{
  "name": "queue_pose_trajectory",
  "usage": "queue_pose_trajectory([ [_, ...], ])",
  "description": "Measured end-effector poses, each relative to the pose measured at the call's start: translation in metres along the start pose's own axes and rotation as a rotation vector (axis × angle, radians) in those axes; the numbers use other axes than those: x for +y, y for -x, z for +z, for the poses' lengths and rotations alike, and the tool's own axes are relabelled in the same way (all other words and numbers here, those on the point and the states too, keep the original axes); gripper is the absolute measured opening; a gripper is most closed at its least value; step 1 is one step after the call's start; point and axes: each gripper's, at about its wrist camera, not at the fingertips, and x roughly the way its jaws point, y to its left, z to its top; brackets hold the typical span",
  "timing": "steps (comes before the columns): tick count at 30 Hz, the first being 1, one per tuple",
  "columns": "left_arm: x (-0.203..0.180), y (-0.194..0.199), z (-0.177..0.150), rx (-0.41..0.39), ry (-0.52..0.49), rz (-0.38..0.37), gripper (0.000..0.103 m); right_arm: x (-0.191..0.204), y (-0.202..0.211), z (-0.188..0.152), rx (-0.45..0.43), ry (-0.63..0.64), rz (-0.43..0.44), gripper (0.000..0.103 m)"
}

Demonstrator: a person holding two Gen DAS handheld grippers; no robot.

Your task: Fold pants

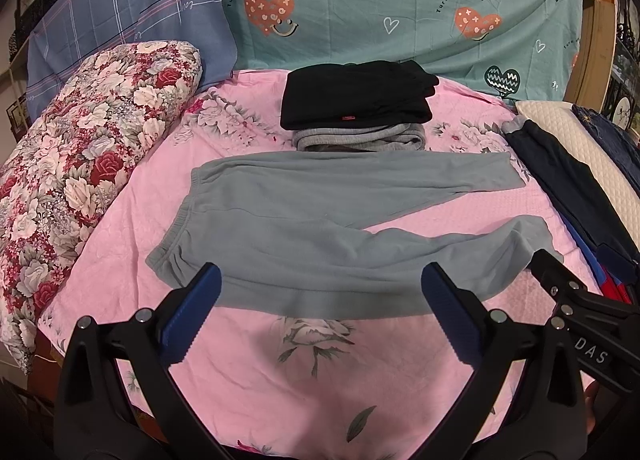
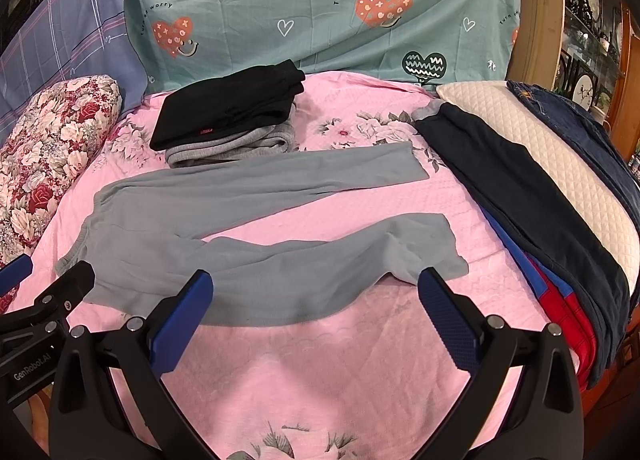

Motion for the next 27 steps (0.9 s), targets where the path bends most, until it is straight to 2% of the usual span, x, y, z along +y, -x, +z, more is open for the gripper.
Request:
queue_pose_trajectory([
  [23,0.009,-0.005,-0.005,0.011,0.005,0.001,0.101,0.002,-0.003,-0.001,0.010,0.000,0.004,0.102],
  [25,0.014,-0.010,-0.006,0.036,0.013,-0.013,0.101,0.002,-0.004,-0.001,0.013,0.002,0.006,0.102],
  [27,0.025,-0.024,-0.007,0.097,0.040,-0.046,0.101,0.001,-0.008,-0.001,0.026,0.006,0.015,0.102],
])
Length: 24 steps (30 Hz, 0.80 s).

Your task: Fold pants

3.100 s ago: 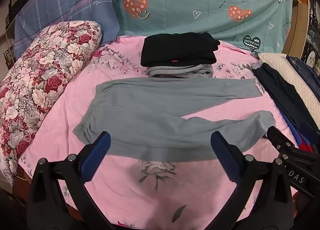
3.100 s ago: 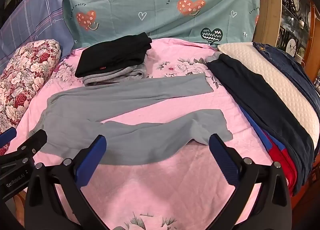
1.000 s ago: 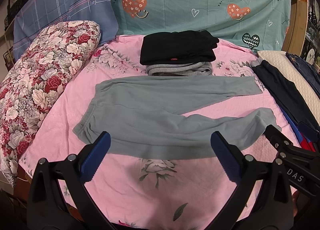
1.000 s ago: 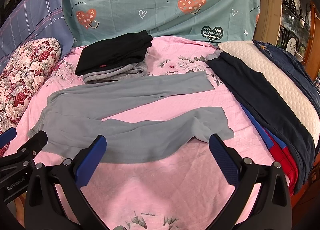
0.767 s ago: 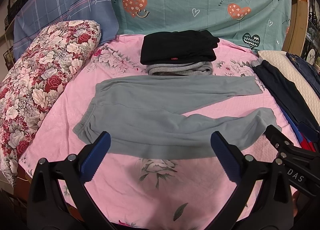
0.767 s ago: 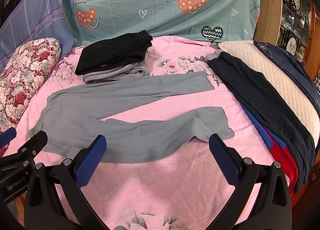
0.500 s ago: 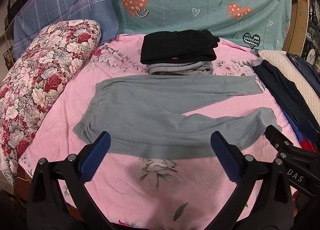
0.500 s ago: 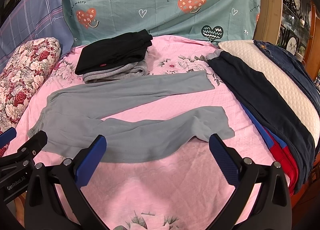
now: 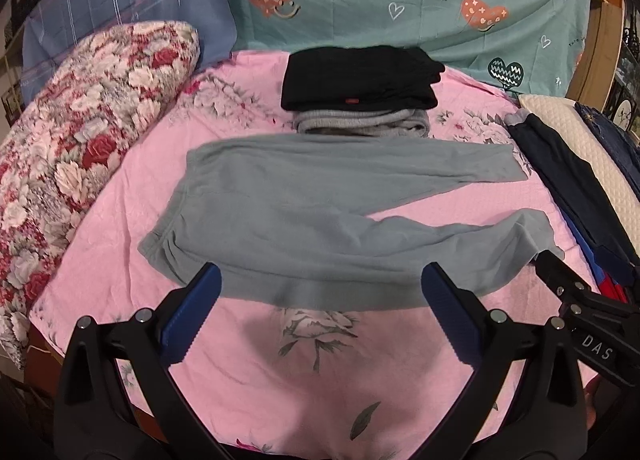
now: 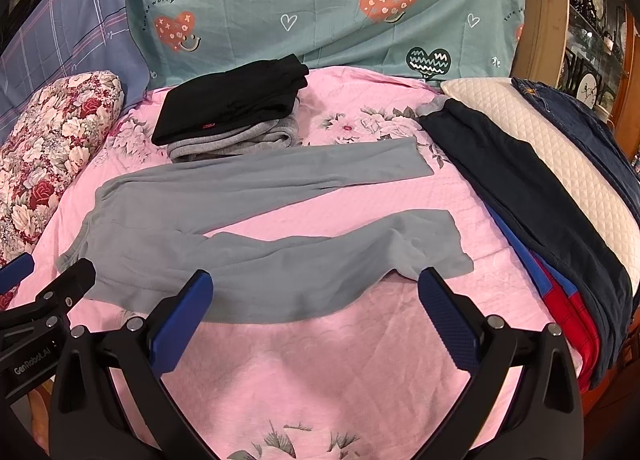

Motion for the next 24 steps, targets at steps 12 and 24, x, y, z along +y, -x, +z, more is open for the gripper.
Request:
queue_pose_trajectory([
  [12,0.176,-0.081,0.001,0.267,0.470,-0.076,0.101,-0.037,-0.044,-0.019,0.137,-0.068,-0.022,0.102],
  [24,0.214,-0.132,0.003,0.356,0.629,-0.158,0.066,-0.058,-0.045,-0.019,0.130,-0.102,-0.048,0.102],
])
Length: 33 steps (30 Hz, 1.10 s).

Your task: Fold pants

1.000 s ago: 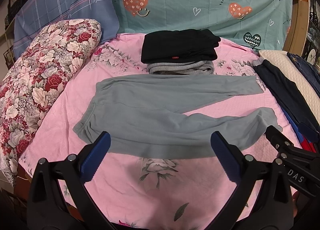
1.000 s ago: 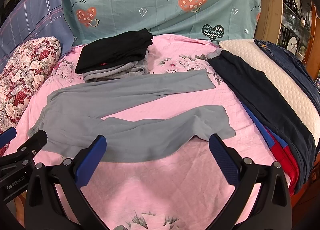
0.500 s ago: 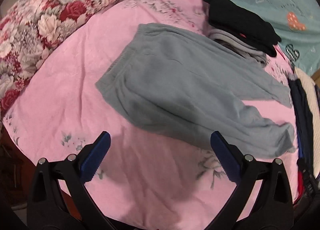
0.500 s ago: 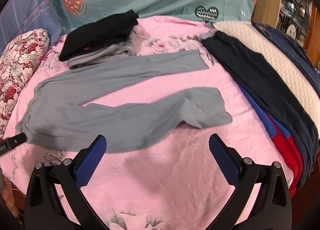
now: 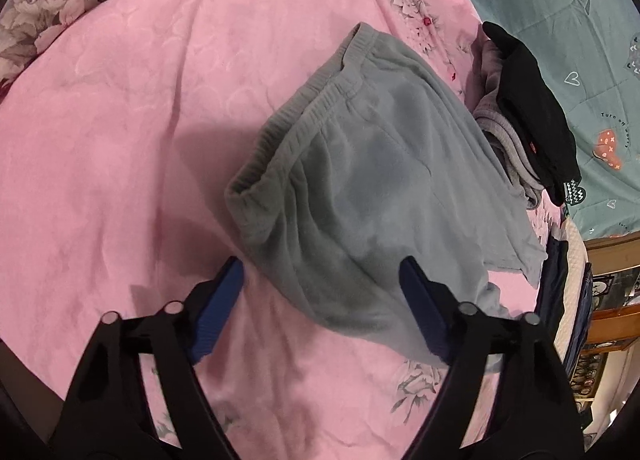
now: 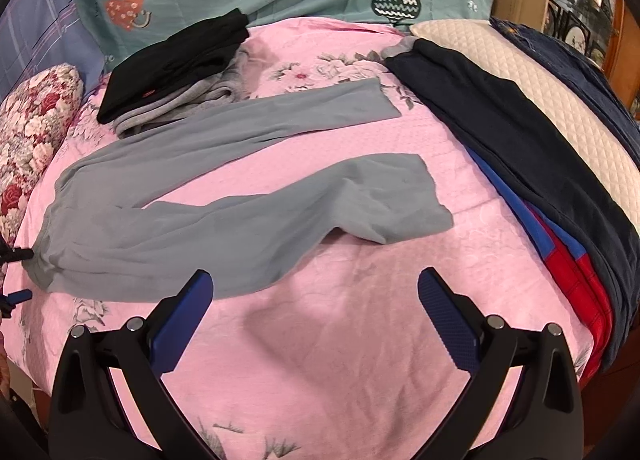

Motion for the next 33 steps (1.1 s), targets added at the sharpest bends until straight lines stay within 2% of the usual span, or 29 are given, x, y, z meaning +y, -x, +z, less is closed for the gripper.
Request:
queue_pose_trajectory([
  [1,0.000,-0.003,0.005,-0.002,-0.003,0.011,0.053,-0.004,0.000,0.001,-0.001,-0.008,-0.005,0.102],
  [2,0.002,-0.005,0.011,0.000,0.003,0.008,0.047,-0.008,0.001,0.001,-0.001,-0.015,-0.013,0.102],
  [3,0.005,-0.009,0.015,0.009,0.012,-0.003,0.016,-0.013,0.001,0.002,-0.002,-0.022,-0.025,0.102],
  [4,0.008,-0.013,0.019,0.021,0.021,-0.009,0.005,-0.017,0.002,0.002,-0.004,-0.028,-0.036,0.102],
  [6,0.018,-0.015,0.020,-0.006,0.063,-0.040,0.005,-0.028,0.005,0.003,-0.008,-0.038,-0.059,0.102],
  [10,0.026,0.001,0.008,-0.116,0.053,0.011,0.005,-0.070,0.016,0.011,-0.032,-0.097,-0.141,0.102],
  [12,0.038,0.005,0.004,-0.132,0.079,0.003,0.005,-0.095,0.018,0.015,-0.021,-0.155,-0.175,0.102],
  [14,0.048,0.006,0.005,-0.124,0.100,-0.034,0.005,-0.122,0.017,0.020,0.026,-0.239,-0.154,0.102],
  [15,0.049,0.006,0.007,-0.119,0.104,-0.045,0.005,-0.133,0.015,0.022,0.055,-0.279,-0.119,0.102],
  [19,0.050,0.006,0.012,-0.121,0.090,-0.039,0.005,-0.159,-0.005,0.018,0.177,-0.466,0.185,0.102],
  [20,0.050,0.006,0.012,-0.123,0.086,-0.036,0.005,-0.155,-0.012,0.020,0.192,-0.457,0.200,0.102],
  [23,0.048,0.005,0.014,-0.118,0.074,-0.027,0.005,-0.137,-0.038,0.032,0.215,-0.344,0.121,0.102],
  [25,0.048,0.005,0.014,-0.115,0.068,-0.025,0.005,-0.131,-0.061,0.038,0.246,-0.304,0.125,0.102],
  [27,0.049,0.005,0.013,-0.113,0.069,-0.026,0.005,-0.126,-0.083,0.045,0.268,-0.260,0.094,0.100],
  [29,0.049,0.005,0.014,-0.109,0.069,-0.025,0.005,-0.126,-0.102,0.048,0.297,-0.232,0.070,0.095],
  [31,0.049,0.005,0.014,-0.109,0.068,-0.023,0.006,-0.127,-0.114,0.047,0.312,-0.237,0.070,0.086],
  [32,0.048,0.004,0.014,-0.110,0.064,-0.016,0.006,-0.125,-0.113,0.048,0.290,-0.229,0.060,0.080],
  [33,0.046,0.004,0.014,-0.112,0.060,-0.008,0.006,-0.124,-0.112,0.047,0.280,-0.215,0.045,0.064],
])
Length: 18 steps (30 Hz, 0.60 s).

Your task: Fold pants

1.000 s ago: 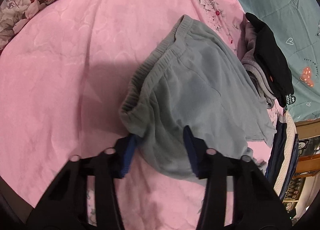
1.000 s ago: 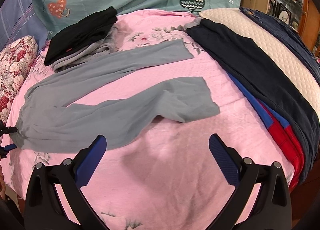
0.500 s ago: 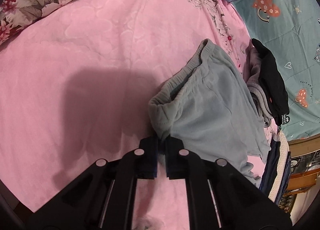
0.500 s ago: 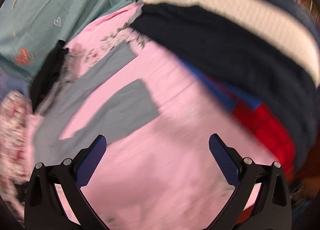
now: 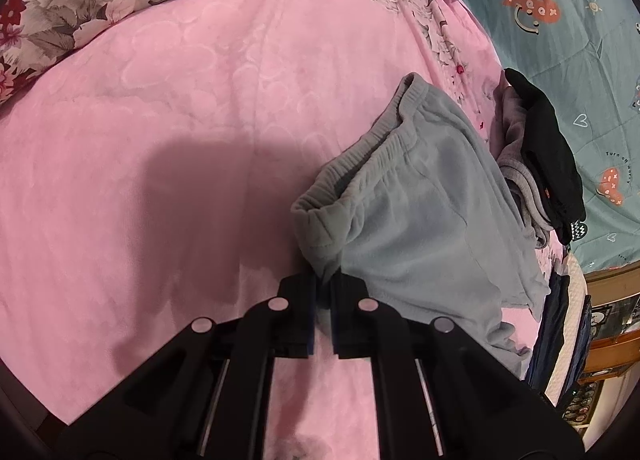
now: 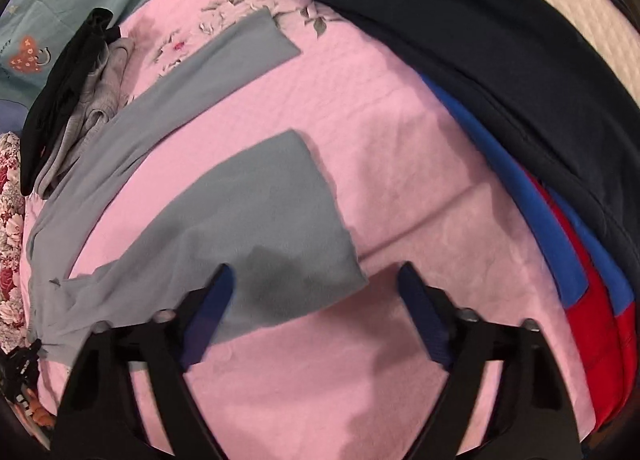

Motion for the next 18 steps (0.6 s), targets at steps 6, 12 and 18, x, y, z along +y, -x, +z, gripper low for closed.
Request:
queue_pose_trajectory([
  [6,-0.004,0.009,-0.006,-0.014,-0.013,0.021,0.006,-0.026,0.007,0.000,-0.032,-0.101,0.057,0.002],
  [12,-0.005,0.038,-0.019,-0.033,-0.035,0.006,0.006,-0.032,0.058,-0.010,-0.122,-0.096,0.099,0.002],
  [18,0.007,0.043,-0.019,-0.058,-0.027,0.058,0.005,-0.040,0.076,-0.029,-0.129,-0.109,0.084,0.002],
])
